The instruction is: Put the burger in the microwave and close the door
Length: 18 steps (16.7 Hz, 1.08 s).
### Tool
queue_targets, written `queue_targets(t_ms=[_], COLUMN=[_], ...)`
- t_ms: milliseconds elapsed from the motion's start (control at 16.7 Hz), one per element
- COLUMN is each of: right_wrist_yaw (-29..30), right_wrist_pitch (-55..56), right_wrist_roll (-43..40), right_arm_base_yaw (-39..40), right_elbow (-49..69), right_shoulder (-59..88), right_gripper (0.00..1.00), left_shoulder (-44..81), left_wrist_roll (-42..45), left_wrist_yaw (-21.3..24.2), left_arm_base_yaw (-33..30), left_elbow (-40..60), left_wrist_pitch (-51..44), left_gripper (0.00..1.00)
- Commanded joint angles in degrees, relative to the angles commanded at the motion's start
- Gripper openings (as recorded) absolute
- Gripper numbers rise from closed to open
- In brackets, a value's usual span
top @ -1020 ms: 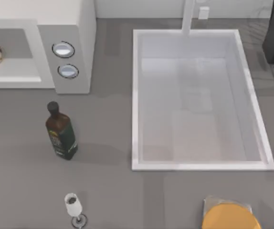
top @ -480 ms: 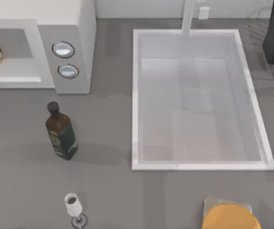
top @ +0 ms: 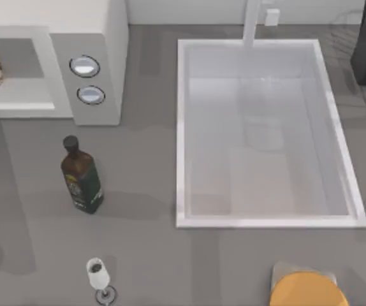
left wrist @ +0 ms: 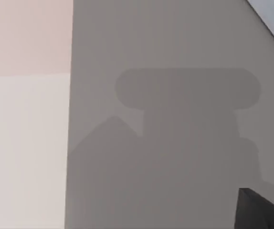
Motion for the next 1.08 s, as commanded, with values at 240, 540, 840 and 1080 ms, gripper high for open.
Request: queue_targets(t_ms=[240,540,840,1080], right_wrist_yaw=[0.0,0.0,0.0,0.0], right_wrist_pitch=[0.0,0.0,0.0,0.0], right_wrist_roll=[0.0,0.0,0.0,0.0], right_arm_base_yaw=[0.0,0.0,0.0,0.0], right_elbow=[0.0,0.0,0.0,0.0], right_shoulder=[0.0,0.0,0.0,0.0], right_gripper=[1.0,1.0,1.0,1.0], left_shoulder=[-3.02,-3.05,-9.69,-16.14], left_wrist_roll=[-4.17,-4.44,-5.78,-11.03], left_wrist_yaw=[-1.38,-1.4,-2.78,-6.28], left_arm_base_yaw=[-1.68,-1.52,-6.58,-13.48], left_elbow=[-4.97,-5.24,-9.27,-17.19], left_wrist_pitch=[3.0,3.09,5.44,7.15], left_gripper=[0.0,0.0,0.0,0.0])
